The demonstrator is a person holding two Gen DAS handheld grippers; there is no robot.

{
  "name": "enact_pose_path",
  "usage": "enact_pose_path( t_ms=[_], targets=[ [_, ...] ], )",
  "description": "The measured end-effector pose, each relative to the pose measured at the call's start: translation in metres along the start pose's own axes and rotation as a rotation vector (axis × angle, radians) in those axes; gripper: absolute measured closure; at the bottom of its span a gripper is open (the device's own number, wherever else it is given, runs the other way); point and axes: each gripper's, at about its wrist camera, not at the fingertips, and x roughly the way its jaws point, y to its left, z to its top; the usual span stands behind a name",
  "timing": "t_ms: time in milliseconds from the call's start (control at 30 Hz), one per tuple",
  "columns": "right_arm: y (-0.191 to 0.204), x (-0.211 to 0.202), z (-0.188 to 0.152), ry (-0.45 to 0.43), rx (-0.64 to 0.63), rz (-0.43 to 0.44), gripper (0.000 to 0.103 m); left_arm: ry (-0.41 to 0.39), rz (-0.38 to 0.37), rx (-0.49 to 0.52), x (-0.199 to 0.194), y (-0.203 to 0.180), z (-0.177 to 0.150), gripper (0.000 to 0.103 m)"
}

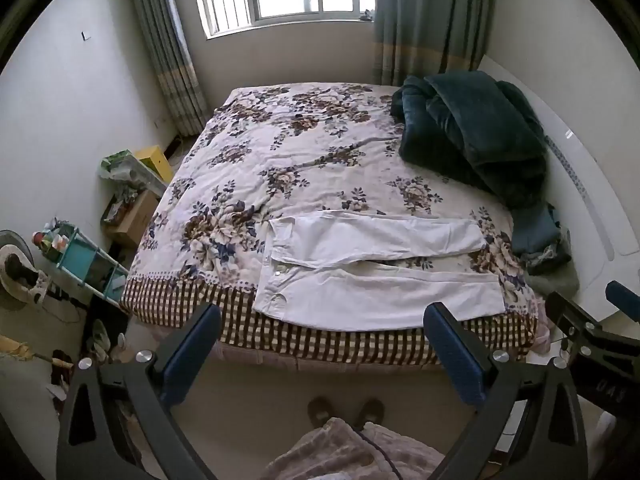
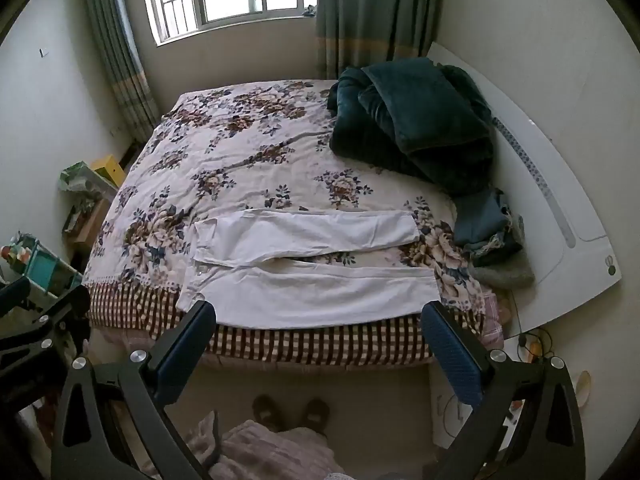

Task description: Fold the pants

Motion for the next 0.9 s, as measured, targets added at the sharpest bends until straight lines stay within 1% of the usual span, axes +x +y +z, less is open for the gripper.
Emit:
enact_pose_path(
  t_ms=[233,600,800,900],
  targets=[
    [0.001,0.0,0.001,0.003,-0.004,-0.007,0.0,-0.003,0.006,0.012,0.001,0.0,0.001,0.0],
    [0.004,0.0,0.0,0.008,-0.004,-0.004,0.0,-0.003,0.006,0.001,0.0,0.001,0.003,0.0],
    [0.003,0.0,0.001,0.011,-0.005,-0.001,0.0,0.006,0.003,0.002,0.001,-0.01,0.006,0.0],
    [0.004,0.001,0.001,0.009,-0.007,-0.002,0.0,0.001,0.002,0.001,0.001,-0.007,0.005,0.0]
  ],
)
